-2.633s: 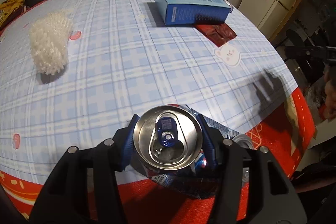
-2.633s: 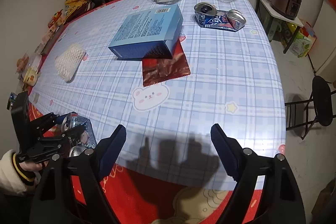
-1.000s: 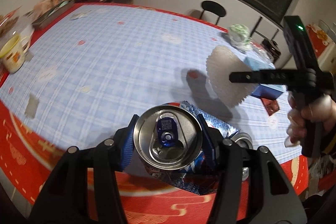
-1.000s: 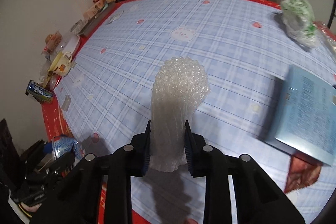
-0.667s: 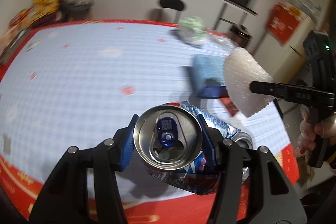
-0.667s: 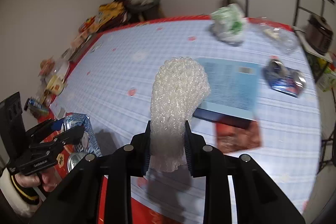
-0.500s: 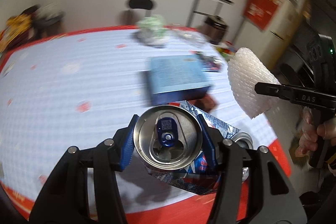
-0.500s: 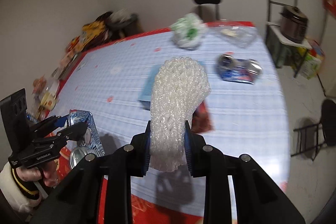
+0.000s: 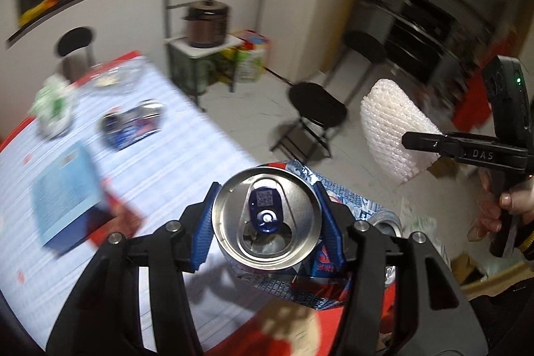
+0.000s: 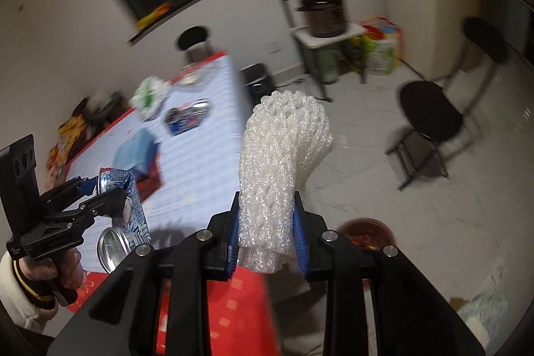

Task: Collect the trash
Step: 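Carry the crushed can and foam sleeve over the brown basin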

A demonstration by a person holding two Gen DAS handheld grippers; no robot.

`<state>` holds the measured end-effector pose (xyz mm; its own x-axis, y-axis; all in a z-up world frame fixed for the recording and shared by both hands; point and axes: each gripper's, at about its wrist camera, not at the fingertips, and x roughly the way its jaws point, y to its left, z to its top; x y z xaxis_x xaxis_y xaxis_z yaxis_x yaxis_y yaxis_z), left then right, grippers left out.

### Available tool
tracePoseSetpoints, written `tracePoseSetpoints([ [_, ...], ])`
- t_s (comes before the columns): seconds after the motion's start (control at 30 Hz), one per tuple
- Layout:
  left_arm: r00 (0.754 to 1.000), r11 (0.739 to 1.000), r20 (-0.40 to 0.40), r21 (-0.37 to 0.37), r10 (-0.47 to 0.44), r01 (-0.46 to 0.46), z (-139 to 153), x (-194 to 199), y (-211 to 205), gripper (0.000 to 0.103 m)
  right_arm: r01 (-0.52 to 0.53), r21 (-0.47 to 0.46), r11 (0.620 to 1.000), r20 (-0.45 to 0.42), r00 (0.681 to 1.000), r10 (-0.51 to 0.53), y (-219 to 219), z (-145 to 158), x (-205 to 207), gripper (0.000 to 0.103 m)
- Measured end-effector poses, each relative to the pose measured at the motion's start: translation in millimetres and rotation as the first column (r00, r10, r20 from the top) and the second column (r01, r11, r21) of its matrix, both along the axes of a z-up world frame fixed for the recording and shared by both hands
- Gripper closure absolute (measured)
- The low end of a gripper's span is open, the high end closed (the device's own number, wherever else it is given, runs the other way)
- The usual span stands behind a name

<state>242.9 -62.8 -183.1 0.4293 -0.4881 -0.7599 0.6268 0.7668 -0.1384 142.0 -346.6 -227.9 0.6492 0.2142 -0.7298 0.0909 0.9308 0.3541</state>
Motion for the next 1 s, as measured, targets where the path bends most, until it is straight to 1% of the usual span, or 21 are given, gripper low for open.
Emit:
tracePoseSetpoints([
  [0.07,0.999,0.998,-0.009,0.02,-0.054,0.054,-5.4,0.2,-33.9,0.047,0.045,0.004,0.999,-0.005,0.999,-0.045,-21.9,-4.6,-11.0,0.076],
  [0.13,0.996,0.995,-0.018,0.033,-0.092,0.092,-10.5,0.5,-58.7,0.047,0.09,0.011,0.996,-0.009,0.996,-0.09,-46.8,-8.7,-21.5,0.076],
  [0.23,0.989,0.988,-0.04,0.056,-0.14,0.142,-20.0,1.8,-95.5,0.047,0.142,0.016,0.99,-0.01,0.99,-0.141,-71.1,-12.6,-34.9,0.076],
  [0.4,0.976,0.968,-0.067,0.136,-0.205,0.213,-41.3,5.3,-153.9,0.047,0.201,0.028,0.979,-0.019,0.979,-0.201,-102.9,-20.6,-52.8,0.076],
  [0.5,0.971,0.955,-0.094,0.183,-0.219,0.233,-57.1,11.8,-183.3,0.047,0.226,0.03,0.974,-0.034,0.974,-0.225,-116.5,-26.1,-61.0,0.076],
  [0.67,0.965,0.938,-0.157,0.247,-0.21,0.244,-84.4,24.0,-226.2,0.047,0.257,0.031,0.966,-0.053,0.966,-0.255,-137.5,-31.6,-72.2,0.076],
  [0.8,0.96,0.911,-0.179,0.316,-0.215,0.263,-110.0,27.3,-257.7,0.047,0.271,0.023,0.962,-0.062,0.961,-0.269,-149.2,-34.3,-77.6,0.076],
  [1.0,0.951,0.898,-0.221,0.338,-0.214,0.281,-134.8,33.7,-285.7,0.047,0.299,0.016,0.954,-0.069,0.952,-0.298,-165.0,-35.2,-87.3,0.076],
])
